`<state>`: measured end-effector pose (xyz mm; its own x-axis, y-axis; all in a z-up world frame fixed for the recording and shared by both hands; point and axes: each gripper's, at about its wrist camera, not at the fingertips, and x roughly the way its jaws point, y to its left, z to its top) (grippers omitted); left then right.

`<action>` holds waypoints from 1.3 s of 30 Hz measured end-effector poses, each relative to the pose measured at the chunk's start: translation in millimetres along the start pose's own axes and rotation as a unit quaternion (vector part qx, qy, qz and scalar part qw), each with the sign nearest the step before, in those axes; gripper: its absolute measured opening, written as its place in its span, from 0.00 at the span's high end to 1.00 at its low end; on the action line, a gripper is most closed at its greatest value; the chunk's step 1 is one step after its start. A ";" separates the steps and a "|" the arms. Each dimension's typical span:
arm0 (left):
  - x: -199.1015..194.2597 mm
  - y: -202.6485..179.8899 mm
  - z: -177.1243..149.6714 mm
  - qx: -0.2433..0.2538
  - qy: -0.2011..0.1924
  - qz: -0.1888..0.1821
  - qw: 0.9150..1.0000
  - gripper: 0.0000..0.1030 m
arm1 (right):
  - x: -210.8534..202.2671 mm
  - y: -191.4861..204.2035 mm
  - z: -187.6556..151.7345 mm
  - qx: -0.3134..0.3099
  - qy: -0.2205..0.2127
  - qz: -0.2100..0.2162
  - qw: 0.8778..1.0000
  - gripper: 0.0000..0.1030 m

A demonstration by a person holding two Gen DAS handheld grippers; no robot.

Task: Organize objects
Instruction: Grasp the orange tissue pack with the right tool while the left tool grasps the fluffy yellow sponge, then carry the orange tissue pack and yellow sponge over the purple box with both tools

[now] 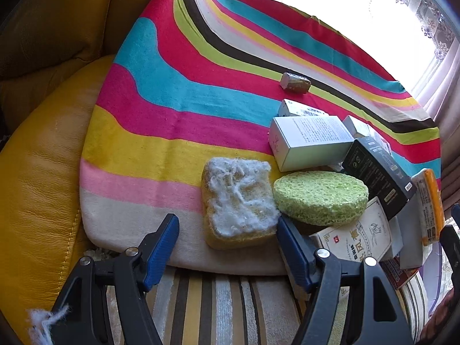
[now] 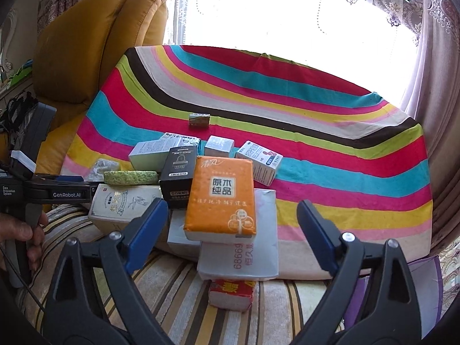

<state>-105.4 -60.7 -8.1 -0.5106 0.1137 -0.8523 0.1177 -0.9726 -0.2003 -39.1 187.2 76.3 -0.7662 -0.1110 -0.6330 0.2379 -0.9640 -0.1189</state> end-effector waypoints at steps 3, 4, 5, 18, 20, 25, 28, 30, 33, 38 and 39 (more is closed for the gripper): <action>6.4 -5.7 3.8 0.011 0.001 0.014 1.000 0.32 | 8.1 -0.3 1.7 0.002 0.007 -0.001 1.000 0.16; 7.6 -6.7 5.0 0.012 0.001 0.015 1.000 0.35 | 10.5 -0.4 1.5 0.003 0.009 0.001 1.000 0.18; 8.4 -6.9 6.4 0.013 -0.001 0.016 1.000 0.37 | 13.0 -0.7 1.1 0.006 0.013 0.003 1.000 0.20; -15.7 1.1 -2.4 -0.005 -0.060 0.014 0.998 0.52 | 2.0 -12.7 -11.1 0.040 -0.012 0.003 0.999 0.46; -25.4 2.8 -4.8 -0.013 -0.080 0.012 0.997 0.52 | -6.1 -17.3 -14.5 0.051 -0.024 0.001 0.998 0.46; -58.1 -0.7 -16.1 -0.021 -0.143 -0.006 0.989 0.52 | -23.9 -32.0 -26.0 0.079 -0.035 -0.012 0.996 0.46; -73.0 -13.4 -25.1 -0.010 -0.169 -0.025 0.985 0.52 | -30.1 -41.6 -33.7 0.093 -0.025 -0.016 0.995 0.46; -79.9 -23.3 -30.1 0.000 -0.178 -0.042 0.983 0.52 | -33.9 -48.8 -40.3 0.101 -0.017 -0.019 0.995 0.46; -86.2 -43.2 -37.0 0.020 -0.181 -0.059 0.982 0.52 | -38.9 -59.4 -50.1 0.115 -0.008 -0.024 0.993 0.46; -90.3 -77.0 -49.1 0.054 -0.179 -0.089 0.978 0.52 | -48.6 -80.4 -65.5 0.138 0.003 -0.037 0.990 0.46; -91.5 -84.4 -51.5 0.064 -0.178 -0.096 0.977 0.52 | -50.4 -85.3 -69.1 0.143 0.007 -0.041 0.989 0.46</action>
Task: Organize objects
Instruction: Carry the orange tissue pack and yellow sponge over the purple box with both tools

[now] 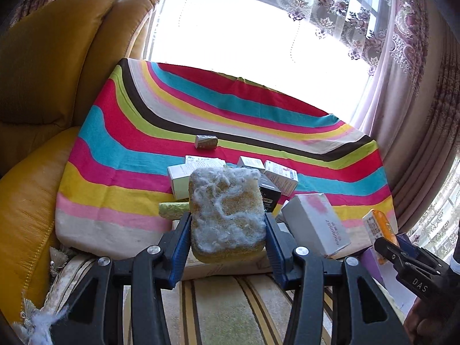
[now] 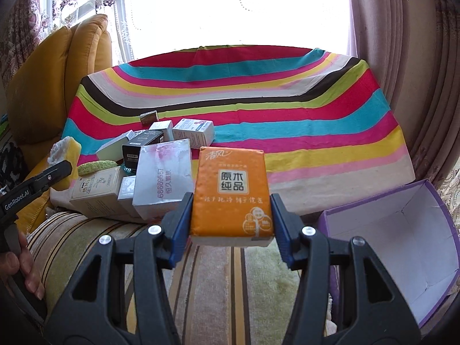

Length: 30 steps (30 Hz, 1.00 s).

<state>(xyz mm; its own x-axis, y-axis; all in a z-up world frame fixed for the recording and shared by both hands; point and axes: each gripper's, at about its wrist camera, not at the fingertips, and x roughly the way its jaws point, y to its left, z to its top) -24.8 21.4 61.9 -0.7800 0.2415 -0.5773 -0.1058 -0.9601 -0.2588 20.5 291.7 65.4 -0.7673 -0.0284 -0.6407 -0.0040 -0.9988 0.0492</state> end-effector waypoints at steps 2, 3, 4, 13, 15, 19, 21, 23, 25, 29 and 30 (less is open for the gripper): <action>-0.4 -13.6 -2.6 0.015 0.000 -0.014 1.000 0.52 | -1.9 -12.9 -3.7 0.018 0.007 -0.005 1.000 0.46; -0.2 -20.4 -4.0 0.023 0.001 -0.022 0.999 0.52 | -2.6 -19.1 -5.3 0.027 0.011 -0.008 1.000 0.46; 0.7 -27.0 -5.2 0.029 0.004 -0.030 0.999 0.52 | -4.1 -25.0 -7.0 0.034 0.013 -0.011 0.999 0.46; 8.3 -88.2 -20.9 0.080 0.032 -0.091 0.992 0.52 | -20.3 -72.2 -18.8 0.072 0.025 -0.044 0.996 0.46; 10.8 -104.4 -25.8 0.096 0.041 -0.107 0.989 0.52 | -23.1 -82.7 -21.2 0.079 0.028 -0.053 0.995 0.46; 17.4 -135.1 -35.6 0.124 0.063 -0.139 0.981 0.52 | -27.8 -103.5 -26.8 0.084 0.036 -0.074 0.993 0.46; 21.8 -148.4 -39.6 0.132 0.076 -0.155 0.976 0.52 | -30.2 -117.1 -30.4 0.096 0.041 -0.082 0.991 0.46; 26.7 -159.2 -42.6 0.139 0.088 -0.166 0.972 0.52 | -32.7 -129.3 -33.6 0.103 0.045 -0.091 0.989 0.46; 31.4 -171.8 -45.5 0.147 0.099 -0.177 0.968 0.52 | -35.3 -139.1 -36.2 0.105 0.048 -0.102 0.988 0.46; 39.4 -194.8 -51.9 0.161 0.118 -0.198 0.960 0.52 | -39.9 -157.6 -42.5 0.108 0.053 -0.130 0.984 0.46; 41.4 -200.8 -53.4 0.165 0.123 -0.203 0.957 0.52 | -40.8 -161.9 -44.4 0.110 0.055 -0.134 0.983 0.46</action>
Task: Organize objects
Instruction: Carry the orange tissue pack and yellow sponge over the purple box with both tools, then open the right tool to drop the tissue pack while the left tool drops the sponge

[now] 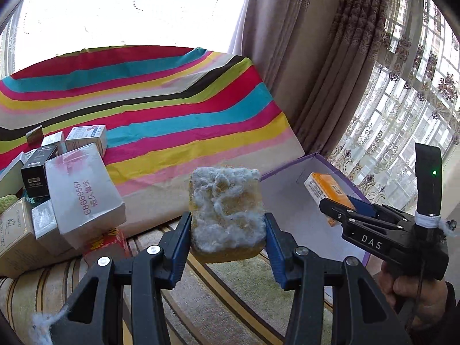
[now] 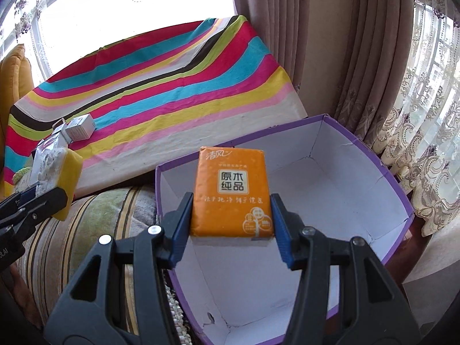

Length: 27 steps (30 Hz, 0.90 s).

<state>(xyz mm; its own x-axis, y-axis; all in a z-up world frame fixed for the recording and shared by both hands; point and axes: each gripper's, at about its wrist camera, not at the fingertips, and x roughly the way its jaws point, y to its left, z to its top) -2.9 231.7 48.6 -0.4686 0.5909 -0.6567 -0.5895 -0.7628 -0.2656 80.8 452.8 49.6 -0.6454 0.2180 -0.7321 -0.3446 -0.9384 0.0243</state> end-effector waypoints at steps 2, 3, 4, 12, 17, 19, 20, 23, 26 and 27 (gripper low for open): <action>6.3 -10.7 1.2 0.008 0.007 -0.008 1.000 0.52 | 1.2 -11.2 -2.0 0.005 0.003 -0.012 1.000 0.46; 10.3 -16.1 2.5 0.011 0.011 -0.015 1.000 0.52 | 2.4 -16.5 -3.1 0.010 0.005 -0.017 1.000 0.46; 14.2 -21.3 4.0 0.015 0.014 -0.022 1.000 0.52 | 3.5 -22.1 -4.3 0.014 0.008 -0.020 1.000 0.46; 39.9 -62.9 9.9 0.062 0.041 -0.060 0.995 0.52 | 5.2 -55.0 -8.4 0.047 0.012 -0.039 0.998 0.45; 49.7 -75.3 12.2 0.074 0.052 -0.076 0.993 0.39 | 3.2 -64.3 -8.5 0.063 0.006 -0.034 0.997 0.33; 49.3 -76.7 12.7 0.077 0.046 -0.073 0.993 0.24 | 1.7 -65.4 -8.6 0.064 0.001 -0.029 0.998 0.24; 47.6 -76.6 13.0 0.076 0.043 -0.073 0.994 0.22 | 1.3 -65.3 -8.5 0.064 -0.001 -0.028 0.998 0.24; 45.3 -72.7 14.3 0.066 0.039 -0.069 0.995 0.20 | 1.4 -64.2 -8.4 0.064 -0.002 -0.028 0.998 0.22; 43.8 -66.7 14.6 0.055 0.037 -0.068 0.996 0.20 | 1.4 -62.9 -8.9 0.064 0.001 -0.010 0.998 0.22; 42.0 -64.8 14.1 0.054 0.035 -0.064 0.996 0.20 | 1.7 -61.5 -8.9 0.065 0.003 -0.010 0.998 0.22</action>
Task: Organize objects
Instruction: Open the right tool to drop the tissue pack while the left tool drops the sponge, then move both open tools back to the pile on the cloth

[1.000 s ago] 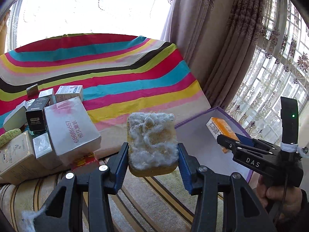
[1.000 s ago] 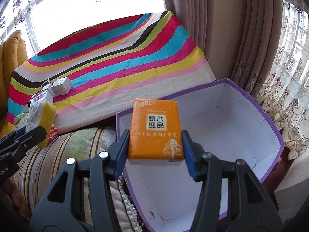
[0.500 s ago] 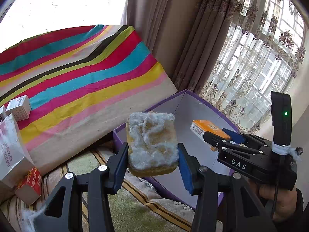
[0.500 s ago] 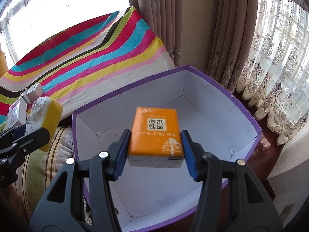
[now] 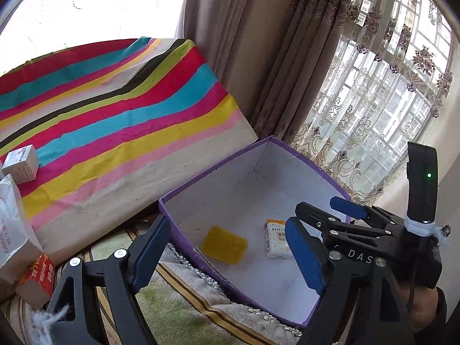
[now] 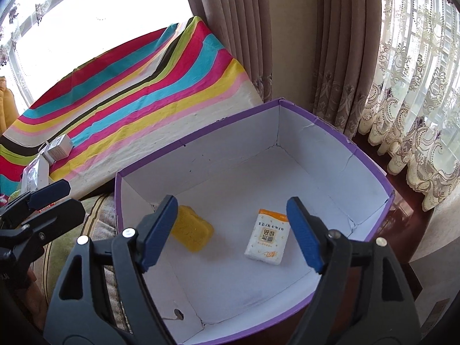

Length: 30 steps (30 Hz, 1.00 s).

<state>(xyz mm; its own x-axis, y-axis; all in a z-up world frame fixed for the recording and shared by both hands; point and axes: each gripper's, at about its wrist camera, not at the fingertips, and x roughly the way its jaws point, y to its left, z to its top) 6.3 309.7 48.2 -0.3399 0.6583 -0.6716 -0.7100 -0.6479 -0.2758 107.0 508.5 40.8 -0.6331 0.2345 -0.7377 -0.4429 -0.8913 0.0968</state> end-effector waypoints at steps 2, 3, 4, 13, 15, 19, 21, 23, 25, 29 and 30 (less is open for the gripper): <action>-3.8 1.8 -1.8 0.000 -0.005 0.008 1.000 0.20 | -0.3 2.4 -0.9 0.000 0.005 0.002 1.000 0.22; -6.3 2.6 -3.1 0.000 -0.008 0.011 1.000 0.20 | -0.7 3.8 -1.7 0.000 0.005 0.009 1.000 0.22; -8.8 3.9 -4.3 0.000 -0.011 0.014 1.000 0.20 | -1.1 5.8 -2.3 -0.001 0.005 0.014 1.000 0.22; -40.4 36.3 -20.0 -0.036 -0.038 0.029 0.998 0.20 | -6.2 39.3 -7.5 -0.027 0.008 0.047 0.998 0.22; -48.1 45.4 -24.6 -0.047 -0.044 0.034 0.997 0.20 | -7.0 47.8 -8.3 -0.033 0.010 0.053 0.998 0.22; -64.8 61.8 -33.4 -0.069 -0.057 0.045 0.995 0.20 | -8.3 62.4 -11.0 -0.044 0.014 0.066 0.997 0.22; -74.2 70.7 -38.6 -0.080 -0.063 0.050 0.994 0.20 | -10.3 69.1 -11.5 -0.053 0.012 0.068 0.996 0.22; -83.1 80.1 -44.7 -0.091 -0.068 0.055 0.992 0.20 | -12.3 74.2 -12.1 -0.055 0.011 0.073 0.996 0.21; -92.3 90.5 -51.3 -0.105 -0.074 0.062 0.990 0.20 | -13.6 79.5 -12.6 -0.057 0.011 0.079 0.995 0.20; -111.1 111.2 -63.6 -0.137 -0.085 0.078 0.984 0.20 | -14.5 93.1 -15.1 -0.072 0.013 0.088 0.993 0.19; -116.1 116.4 -66.8 -0.146 -0.089 0.081 0.982 0.20 | -14.6 96.1 -15.6 -0.074 0.014 0.091 0.993 0.19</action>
<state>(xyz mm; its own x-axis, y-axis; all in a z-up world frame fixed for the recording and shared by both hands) 4.3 132.3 48.2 -0.5544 0.5768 -0.5999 -0.4397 -0.8150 -0.3774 83.6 413.4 50.4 -0.6754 0.0563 -0.7353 -0.2241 -0.9656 0.1319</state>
